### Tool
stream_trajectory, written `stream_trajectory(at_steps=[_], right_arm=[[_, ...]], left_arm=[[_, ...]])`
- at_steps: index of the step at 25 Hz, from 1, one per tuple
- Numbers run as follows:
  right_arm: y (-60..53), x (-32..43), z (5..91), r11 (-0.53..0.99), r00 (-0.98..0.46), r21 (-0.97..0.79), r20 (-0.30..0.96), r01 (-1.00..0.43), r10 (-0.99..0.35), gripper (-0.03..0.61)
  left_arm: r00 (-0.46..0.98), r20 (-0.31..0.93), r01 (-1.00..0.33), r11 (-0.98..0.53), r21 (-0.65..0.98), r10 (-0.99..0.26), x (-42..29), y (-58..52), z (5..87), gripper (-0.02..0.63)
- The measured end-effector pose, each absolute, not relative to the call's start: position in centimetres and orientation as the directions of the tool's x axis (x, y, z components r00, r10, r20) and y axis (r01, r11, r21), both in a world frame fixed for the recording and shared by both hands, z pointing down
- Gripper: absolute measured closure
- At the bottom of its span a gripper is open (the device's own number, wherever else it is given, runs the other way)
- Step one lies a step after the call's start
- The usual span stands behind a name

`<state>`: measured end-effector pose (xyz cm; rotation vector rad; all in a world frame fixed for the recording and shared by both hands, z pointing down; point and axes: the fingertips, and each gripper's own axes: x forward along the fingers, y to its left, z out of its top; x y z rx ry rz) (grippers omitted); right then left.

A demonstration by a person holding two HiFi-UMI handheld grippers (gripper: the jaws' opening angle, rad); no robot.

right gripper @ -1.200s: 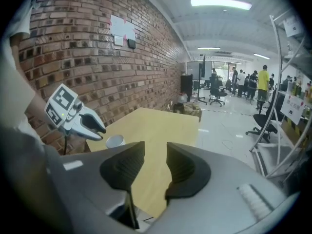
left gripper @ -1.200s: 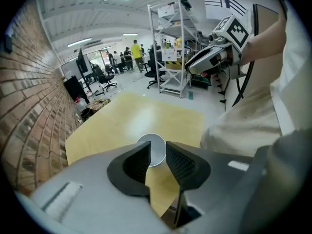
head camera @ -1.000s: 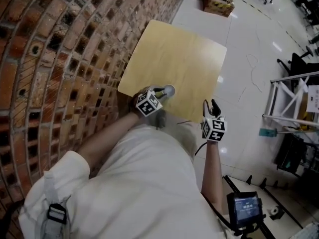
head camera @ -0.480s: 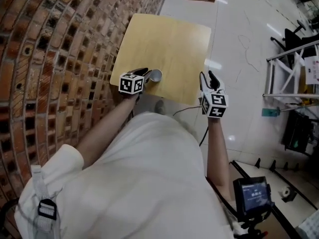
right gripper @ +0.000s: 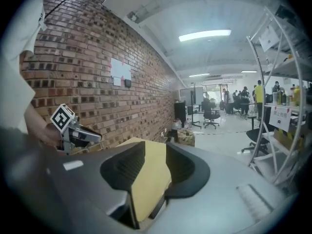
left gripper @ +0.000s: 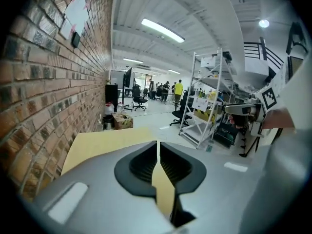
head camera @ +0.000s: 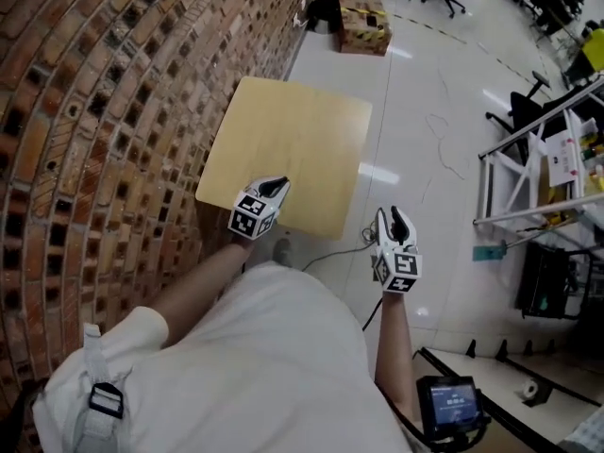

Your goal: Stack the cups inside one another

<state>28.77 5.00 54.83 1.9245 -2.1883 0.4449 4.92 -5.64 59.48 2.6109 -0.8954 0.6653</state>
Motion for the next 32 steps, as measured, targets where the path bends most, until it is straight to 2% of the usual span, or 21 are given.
stream_trajectory(at_steps=[3,5,8,14,20,23,27,32], right_arm=[[7.5,31.7,54.3,0.068,-0.098,-0.107,0.313,-0.992,-0.945,0.439],[9.6,33.0,54.6,0.039,-0.077,-0.129,0.31,-0.991,-0.948,0.439],[13.8,33.5,56.3,0.003,-0.068,-0.192,0.335,-0.981,-0.94,0.439],[15.7,32.7,57.2,0.037,-0.133,-0.289,0.323,-0.957,-0.937,0.434],[16.7,28.2,57.2,0.151,-0.273,-0.39,0.281,-0.908,-0.92,0.434],[17.6,26.4,57.4,0.201,-0.326,-0.385,0.293,-0.901,-0.899,0.427],[17.7,26.0,57.2,0.211,-0.314,-0.336,0.291,-0.918,-0.904,0.426],[17.4,25.6,55.5,0.163,-0.244,-0.29,0.27,-0.943,-0.931,0.428]], left_arm=[[0.724,0.49,-0.615,-0.776,0.138,-0.486,7.1,-4.9,58.5,0.564],[0.743,0.466,-0.608,-0.776,0.169,-0.48,8.0,-3.9,58.0,0.521],[0.758,0.447,-0.605,-0.768,0.209,-0.475,8.2,-1.0,57.3,0.517],[0.753,0.416,-0.621,-0.761,0.191,-0.51,8.1,3.6,56.4,0.528],[0.753,0.418,-0.588,-0.805,0.079,-0.508,6.3,6.3,54.5,0.537],[0.739,0.41,-0.602,-0.798,0.045,-0.534,4.2,7.0,53.0,0.537],[0.707,0.393,-0.646,-0.763,0.018,-0.588,1.8,8.3,52.0,0.537],[0.661,0.397,-0.723,-0.682,0.11,-0.637,-1.5,10.5,53.6,0.537]])
